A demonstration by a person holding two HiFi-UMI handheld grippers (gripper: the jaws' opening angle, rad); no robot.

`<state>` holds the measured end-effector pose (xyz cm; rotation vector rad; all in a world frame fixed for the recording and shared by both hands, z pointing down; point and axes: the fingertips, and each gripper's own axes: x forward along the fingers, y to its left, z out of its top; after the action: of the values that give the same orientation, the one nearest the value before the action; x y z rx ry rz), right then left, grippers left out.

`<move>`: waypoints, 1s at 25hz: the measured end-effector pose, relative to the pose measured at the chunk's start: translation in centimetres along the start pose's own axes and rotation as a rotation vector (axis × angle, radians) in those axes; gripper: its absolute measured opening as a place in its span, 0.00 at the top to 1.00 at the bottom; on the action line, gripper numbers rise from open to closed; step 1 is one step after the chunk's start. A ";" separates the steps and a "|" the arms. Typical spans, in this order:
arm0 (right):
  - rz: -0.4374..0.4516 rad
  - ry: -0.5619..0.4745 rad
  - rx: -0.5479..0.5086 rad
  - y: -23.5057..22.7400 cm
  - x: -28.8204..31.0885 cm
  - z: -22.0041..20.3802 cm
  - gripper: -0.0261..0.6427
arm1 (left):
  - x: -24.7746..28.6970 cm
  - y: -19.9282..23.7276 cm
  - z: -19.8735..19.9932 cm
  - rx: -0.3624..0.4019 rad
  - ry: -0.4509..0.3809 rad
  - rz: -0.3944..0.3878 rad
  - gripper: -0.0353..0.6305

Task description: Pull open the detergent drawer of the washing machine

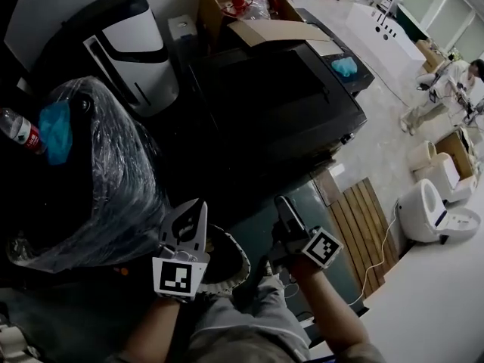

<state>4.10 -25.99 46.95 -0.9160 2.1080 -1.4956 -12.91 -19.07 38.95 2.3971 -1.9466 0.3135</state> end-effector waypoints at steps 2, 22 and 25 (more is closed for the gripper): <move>-0.002 0.013 0.027 -1.8 0.7 0.4 0.41 | 0.8 -0.1 -0.9 -0.001 0.013 0.036 0.93; 0.039 0.122 0.236 -13.5 7.0 -0.4 0.39 | 4.4 0.6 -9.4 -0.069 0.094 0.288 0.93; 0.081 0.102 0.243 -13.9 7.7 -0.8 0.37 | 4.0 0.7 -10.7 -0.091 0.100 0.302 0.93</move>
<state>2.03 -33.85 60.63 -0.6720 1.9503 -1.7408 -14.20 -21.40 50.03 1.9904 -2.2219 0.3388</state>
